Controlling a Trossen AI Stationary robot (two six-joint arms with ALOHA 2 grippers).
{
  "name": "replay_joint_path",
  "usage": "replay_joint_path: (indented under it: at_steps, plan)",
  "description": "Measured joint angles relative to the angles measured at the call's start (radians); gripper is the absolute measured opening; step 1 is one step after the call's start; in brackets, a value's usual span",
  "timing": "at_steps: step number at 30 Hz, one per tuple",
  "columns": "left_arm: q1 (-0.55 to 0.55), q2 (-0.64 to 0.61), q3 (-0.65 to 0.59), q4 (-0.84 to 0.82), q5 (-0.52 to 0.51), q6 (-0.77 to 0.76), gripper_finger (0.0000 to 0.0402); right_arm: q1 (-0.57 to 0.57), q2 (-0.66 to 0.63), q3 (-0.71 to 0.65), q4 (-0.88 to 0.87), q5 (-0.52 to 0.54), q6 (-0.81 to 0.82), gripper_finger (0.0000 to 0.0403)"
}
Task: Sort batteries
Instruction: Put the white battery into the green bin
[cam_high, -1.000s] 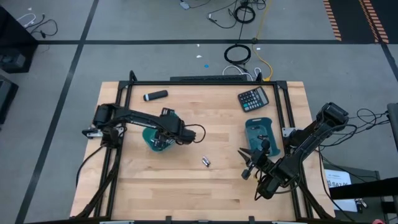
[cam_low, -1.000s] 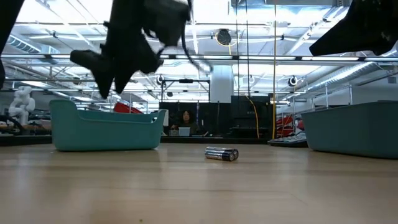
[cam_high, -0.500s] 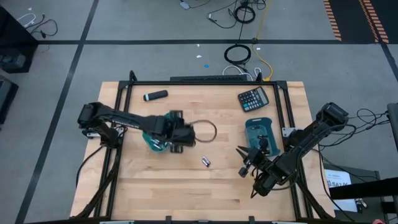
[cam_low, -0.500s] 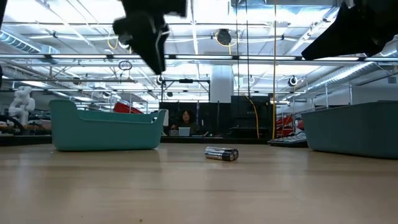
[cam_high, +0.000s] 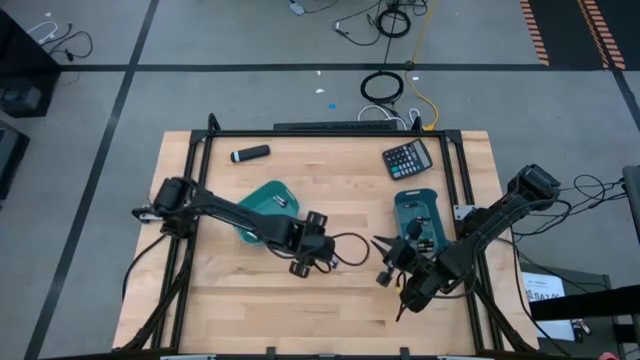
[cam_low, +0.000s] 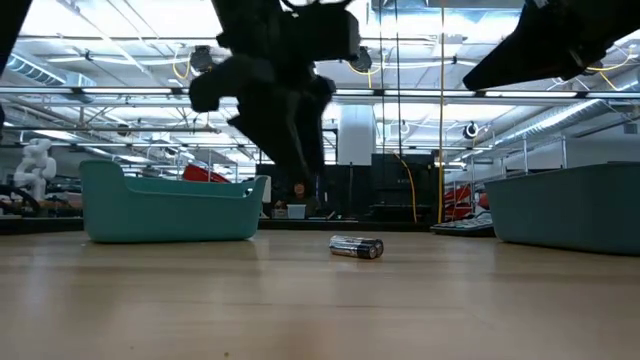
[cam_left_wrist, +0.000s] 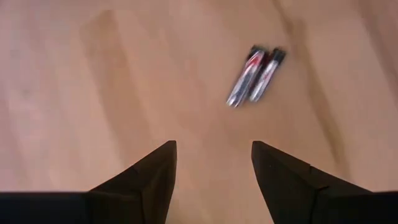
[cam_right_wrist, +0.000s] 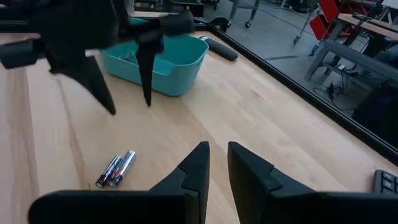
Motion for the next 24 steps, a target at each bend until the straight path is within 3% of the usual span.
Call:
replay_joint_path:
  at_steps: [7, 24]
  plan:
    - [0.02, 0.086, 0.0, 0.069, 0.099, 0.053, 0.0218, 0.0, 0.0, 0.0, -0.014, -0.01, 0.011, 0.005]
    - [0.064, 0.152, 0.001, 0.204, 0.12, 0.217, 0.0218, 0.0, 0.0, 0.0, -0.014, -0.01, 0.014, 0.005]
